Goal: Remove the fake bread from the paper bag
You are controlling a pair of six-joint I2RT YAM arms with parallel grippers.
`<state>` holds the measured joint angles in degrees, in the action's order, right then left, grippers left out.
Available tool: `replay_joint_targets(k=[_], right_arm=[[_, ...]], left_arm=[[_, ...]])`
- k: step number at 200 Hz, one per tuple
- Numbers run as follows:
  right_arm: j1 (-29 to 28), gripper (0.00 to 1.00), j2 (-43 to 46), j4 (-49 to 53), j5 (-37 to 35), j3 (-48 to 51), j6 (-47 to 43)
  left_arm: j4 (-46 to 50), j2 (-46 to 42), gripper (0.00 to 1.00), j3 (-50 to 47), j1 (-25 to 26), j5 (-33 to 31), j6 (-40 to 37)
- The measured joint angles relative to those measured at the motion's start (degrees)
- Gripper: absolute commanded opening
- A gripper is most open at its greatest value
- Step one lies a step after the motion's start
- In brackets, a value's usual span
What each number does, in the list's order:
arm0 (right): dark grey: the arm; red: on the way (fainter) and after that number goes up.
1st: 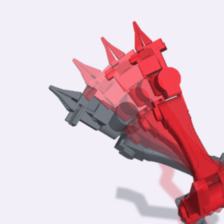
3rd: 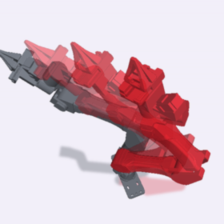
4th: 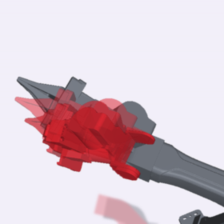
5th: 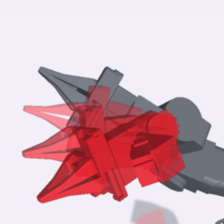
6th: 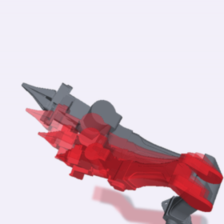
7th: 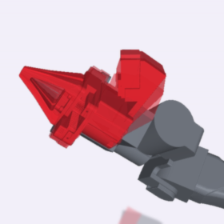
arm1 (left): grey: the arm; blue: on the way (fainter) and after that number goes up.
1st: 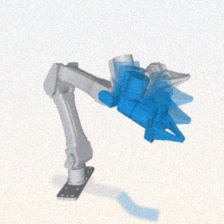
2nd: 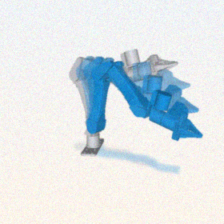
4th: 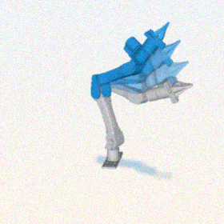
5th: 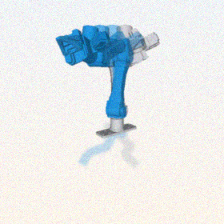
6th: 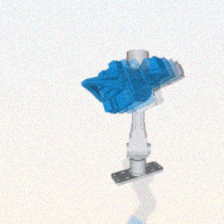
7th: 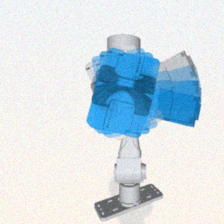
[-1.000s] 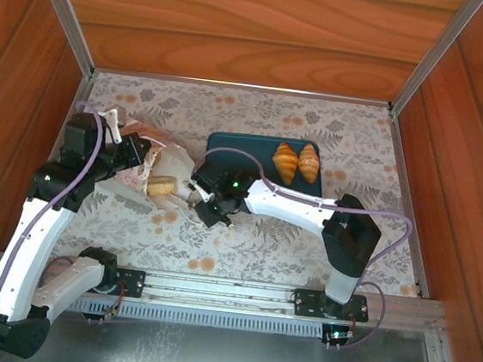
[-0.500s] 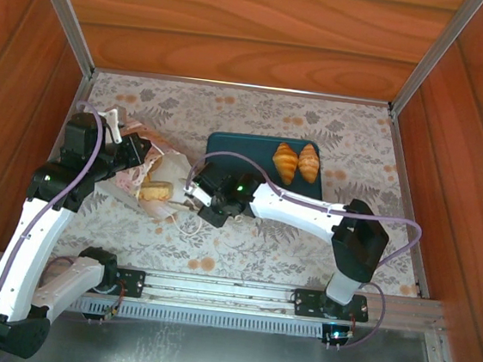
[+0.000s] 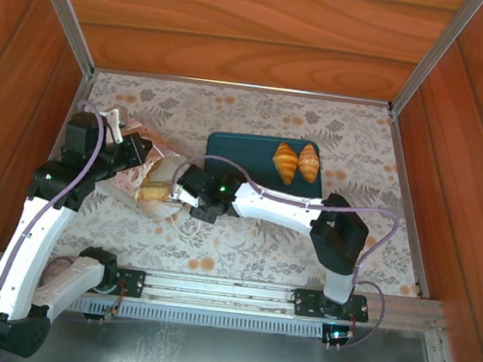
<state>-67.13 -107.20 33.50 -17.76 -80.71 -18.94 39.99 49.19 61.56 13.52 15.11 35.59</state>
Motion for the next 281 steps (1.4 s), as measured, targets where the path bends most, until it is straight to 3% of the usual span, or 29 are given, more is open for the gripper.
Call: replay_joint_targets(k=[37,109,187,281], right_arm=[[-0.1,0.44,1.8,1.2,1.1,0.3,2.2],[0.9,0.42,17.2,4.1,11.7,6.8,11.4],[8.5,0.43,19.1,9.6,23.4,9.0,22.5],[20.1,0.47,46.2,18.4,30.3,24.1,30.7]], left_arm=[[-0.2,0.7,0.0,0.0,0.0,0.2,0.1],[-5.0,3.2,0.0,0.0,0.0,1.7,1.6],[-8.7,3.2,0.0,-0.6,0.0,2.6,2.9],[-9.2,1.9,0.0,-1.2,0.0,0.2,2.8]])
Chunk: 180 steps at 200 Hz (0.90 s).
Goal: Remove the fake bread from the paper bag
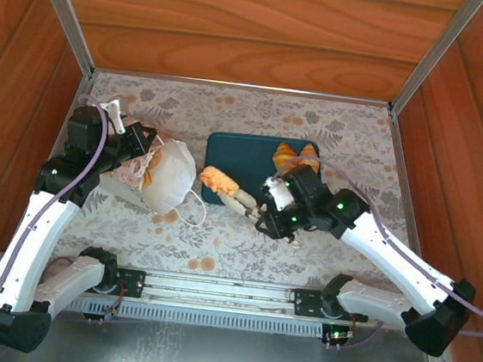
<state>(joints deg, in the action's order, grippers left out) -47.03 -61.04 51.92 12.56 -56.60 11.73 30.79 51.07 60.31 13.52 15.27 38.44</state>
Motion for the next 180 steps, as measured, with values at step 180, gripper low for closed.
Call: replay_joint_targets(k=[180], right_arm=[[21.7,0.55,-18.5,-2.9,15.9,2.0,3.3]], left_arm=[[0.0,-1.2,0.0,-0.3,0.0,-0.1,0.4]])
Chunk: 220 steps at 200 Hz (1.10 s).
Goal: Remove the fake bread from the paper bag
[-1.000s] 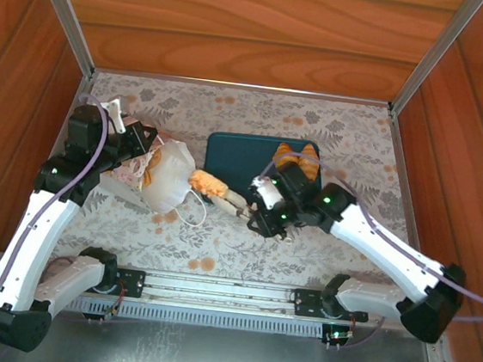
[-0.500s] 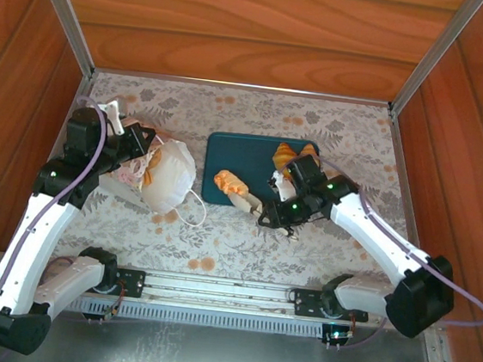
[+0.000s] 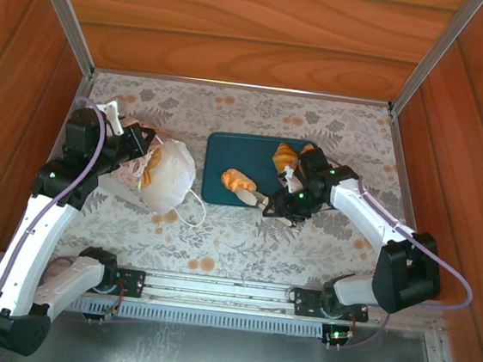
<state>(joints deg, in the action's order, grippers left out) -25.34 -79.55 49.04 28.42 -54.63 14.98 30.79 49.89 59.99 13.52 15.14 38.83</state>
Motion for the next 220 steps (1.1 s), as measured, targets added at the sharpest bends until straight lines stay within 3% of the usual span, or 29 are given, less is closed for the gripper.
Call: replay_joint_targets(k=[90,134,181,220], right_arm=[[1.2,0.59,-0.3,6.4,-12.2,-8.8,-0.1],[-3.9,0.59,-1.4,9.0,-19.1,-17.6,-0.1],[-12.3,0.6,-14.5,13.3,-27.6,-33.2,-0.1],[-15.6,0.6,-27.8,16.9,-32.7,-45.3,-0.6]], left_arm=[[-0.1,0.4,0.0,-0.6,0.0,0.2,-0.1],[-0.1,0.4,0.0,-1.2,0.0,0.2,-0.3],[-0.1,-0.2,0.0,-1.2,0.0,0.1,-0.5],[-0.1,-1.0,0.0,-1.2,-0.1,0.1,-0.5]])
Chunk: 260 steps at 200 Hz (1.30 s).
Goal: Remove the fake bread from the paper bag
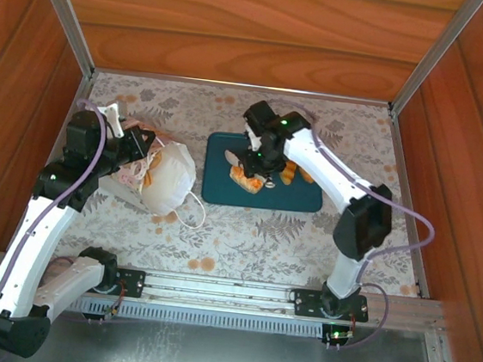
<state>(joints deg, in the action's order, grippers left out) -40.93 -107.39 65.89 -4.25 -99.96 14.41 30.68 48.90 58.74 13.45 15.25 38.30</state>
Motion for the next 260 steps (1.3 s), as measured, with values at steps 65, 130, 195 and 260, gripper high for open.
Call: replay_joint_targets(k=[65,130,195,260], right_arm=[[-0.4,0.53,-7.0,5.2,-2.1,-4.1,-2.0],[-0.7,0.51,0.6,6.8,-1.7,5.0,-8.2],[-0.7,0.51,4.9,8.1,-2.6,10.7,-12.4],[-0.7,0.51,5.4,8.1,-3.8,12.4,-14.6]], left_arm=[[0.0,-0.5,0.0,-0.5,-0.1,0.0,0.0],[0.0,-0.5,0.0,-0.5,-0.1,0.0,0.0],[0.0,-0.1,0.0,-0.5,-0.1,0.1,0.1],[0.0,-0.1,0.0,-0.5,-0.1,0.1,0.2]])
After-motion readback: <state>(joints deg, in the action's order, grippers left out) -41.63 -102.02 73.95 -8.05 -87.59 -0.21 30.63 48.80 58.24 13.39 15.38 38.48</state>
